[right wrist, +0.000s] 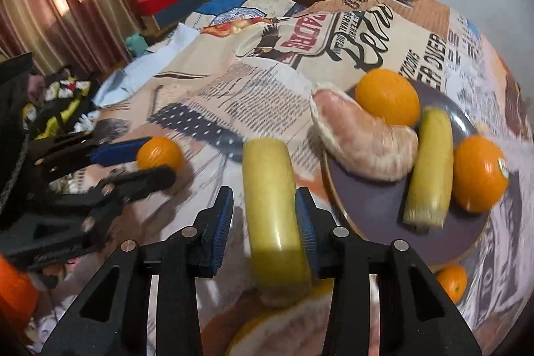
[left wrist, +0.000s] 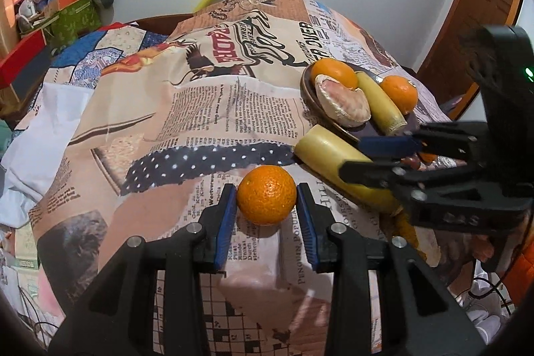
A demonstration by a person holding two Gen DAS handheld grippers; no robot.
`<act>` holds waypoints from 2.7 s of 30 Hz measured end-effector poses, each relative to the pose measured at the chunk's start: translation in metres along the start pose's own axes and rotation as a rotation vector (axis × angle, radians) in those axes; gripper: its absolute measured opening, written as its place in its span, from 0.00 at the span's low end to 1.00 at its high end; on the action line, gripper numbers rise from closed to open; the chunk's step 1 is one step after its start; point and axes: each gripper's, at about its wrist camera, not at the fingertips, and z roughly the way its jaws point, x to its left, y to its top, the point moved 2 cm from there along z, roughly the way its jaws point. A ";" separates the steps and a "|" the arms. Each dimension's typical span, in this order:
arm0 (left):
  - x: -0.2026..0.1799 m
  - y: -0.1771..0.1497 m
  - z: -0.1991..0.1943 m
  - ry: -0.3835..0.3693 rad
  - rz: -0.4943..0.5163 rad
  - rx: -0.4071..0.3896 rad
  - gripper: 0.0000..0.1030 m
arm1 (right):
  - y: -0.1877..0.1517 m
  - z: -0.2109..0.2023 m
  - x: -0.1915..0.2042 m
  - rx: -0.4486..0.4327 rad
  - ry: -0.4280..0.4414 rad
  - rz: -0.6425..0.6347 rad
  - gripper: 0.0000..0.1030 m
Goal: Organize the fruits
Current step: 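Grasp a second yellow cylinder with the right gripper while the left gripper grasps a small mandarin, then carry the cylinder with the right gripper while the left gripper carries the mandarin over the plate, then lower the cylinder and mandarin onto the purple plate and open both grippers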
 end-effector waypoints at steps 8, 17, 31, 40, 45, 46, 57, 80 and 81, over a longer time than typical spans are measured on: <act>0.004 0.000 0.004 -0.002 -0.015 0.002 0.35 | 0.007 0.023 -0.005 0.047 0.005 0.003 0.35; -0.007 0.012 -0.012 0.012 0.004 -0.039 0.35 | 0.004 -0.026 -0.007 -0.091 0.039 0.056 0.34; -0.055 0.040 -0.045 -0.024 0.069 -0.134 0.35 | -0.009 -0.126 -0.039 -0.325 -0.027 0.155 0.32; -0.087 0.056 -0.027 -0.078 0.108 -0.122 0.35 | -0.025 -0.156 -0.079 -0.384 -0.145 0.217 0.32; -0.100 0.061 -0.006 -0.091 0.125 -0.089 0.35 | -0.033 -0.152 -0.100 -0.368 -0.169 0.248 0.32; -0.102 0.062 -0.001 -0.094 0.128 -0.081 0.35 | -0.034 -0.148 -0.103 -0.360 -0.173 0.253 0.32; -0.116 0.063 0.055 -0.109 0.159 0.018 0.35 | -0.031 -0.108 -0.120 -0.295 -0.175 0.246 0.32; -0.127 0.063 0.090 -0.115 0.217 0.060 0.40 | -0.009 -0.061 -0.122 -0.221 -0.138 0.188 0.34; -0.128 0.063 0.090 -0.116 0.217 0.064 0.42 | -0.010 -0.061 -0.122 -0.216 -0.137 0.188 0.34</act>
